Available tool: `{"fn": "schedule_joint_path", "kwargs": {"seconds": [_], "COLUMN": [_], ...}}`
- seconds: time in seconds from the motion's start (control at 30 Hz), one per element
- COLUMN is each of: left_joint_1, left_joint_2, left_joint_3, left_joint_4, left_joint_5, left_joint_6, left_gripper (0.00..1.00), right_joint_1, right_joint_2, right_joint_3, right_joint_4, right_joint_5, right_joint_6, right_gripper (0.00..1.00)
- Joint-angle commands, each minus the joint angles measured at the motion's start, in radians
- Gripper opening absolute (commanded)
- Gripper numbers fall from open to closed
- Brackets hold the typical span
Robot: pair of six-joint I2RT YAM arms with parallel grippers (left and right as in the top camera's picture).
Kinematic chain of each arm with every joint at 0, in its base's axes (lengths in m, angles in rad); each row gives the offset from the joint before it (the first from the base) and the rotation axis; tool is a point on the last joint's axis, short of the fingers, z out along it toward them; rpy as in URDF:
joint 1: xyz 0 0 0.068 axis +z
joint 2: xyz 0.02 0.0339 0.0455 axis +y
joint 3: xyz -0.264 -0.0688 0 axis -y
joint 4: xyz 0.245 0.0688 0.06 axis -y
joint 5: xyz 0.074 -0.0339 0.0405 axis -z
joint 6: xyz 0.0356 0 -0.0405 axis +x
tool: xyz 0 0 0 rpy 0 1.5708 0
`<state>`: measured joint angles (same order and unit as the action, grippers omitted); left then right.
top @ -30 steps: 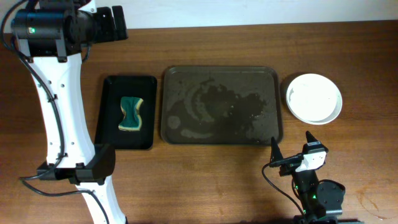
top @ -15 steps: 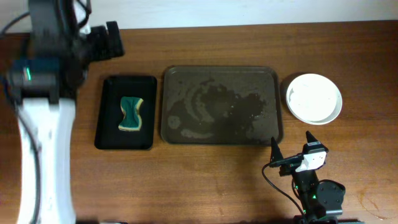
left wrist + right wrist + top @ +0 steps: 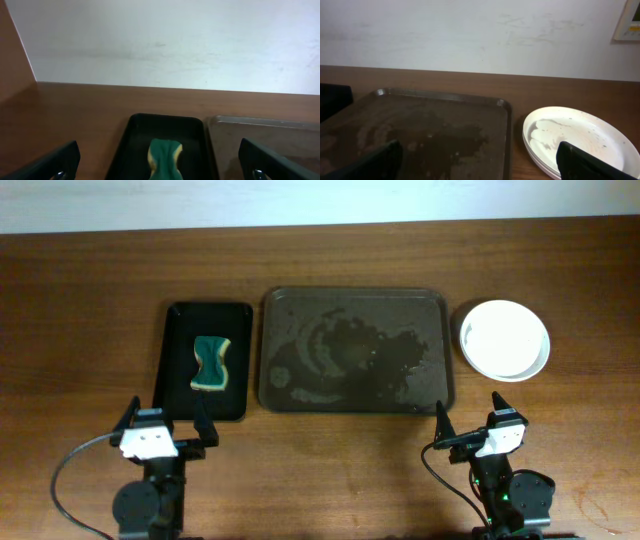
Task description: Clean dirty plates on tray and stack at the side
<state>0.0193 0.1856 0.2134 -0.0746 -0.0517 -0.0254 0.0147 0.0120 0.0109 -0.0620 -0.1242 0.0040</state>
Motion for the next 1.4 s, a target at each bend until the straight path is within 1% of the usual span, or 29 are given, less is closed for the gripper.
{"fn": "schedule_joint_path", "kwargs": {"seconds": [0.0, 0.1, 0.17, 1.37], "left_joint_1": [0.003, 0.003, 0.003, 0.003], "left_joint_2": [-0.108, -0.182, -0.181, -0.18], "left_joint_3": [-0.098, -0.175, -0.205, -0.204], "left_joint_4": [0.016, 0.016, -0.007, -0.005], "left_joint_5": [0.007, 0.004, 0.005, 0.005], "left_joint_6": [0.128, 0.177, 0.215, 0.214], "left_gripper": [0.99, 0.99, 0.99, 0.99], "right_joint_1": [0.005, 0.005, 0.005, 0.005], "right_joint_2": [-0.006, -0.006, -0.006, -0.006], "right_joint_3": [-0.005, -0.005, -0.005, -0.005], "right_joint_4": [-0.006, -0.006, -0.006, -0.006], "right_joint_5": [0.005, 0.005, 0.005, 0.005], "right_joint_6": [0.011, 0.011, 0.011, 0.011], "right_gripper": [0.99, 0.99, 0.99, 0.99]}}
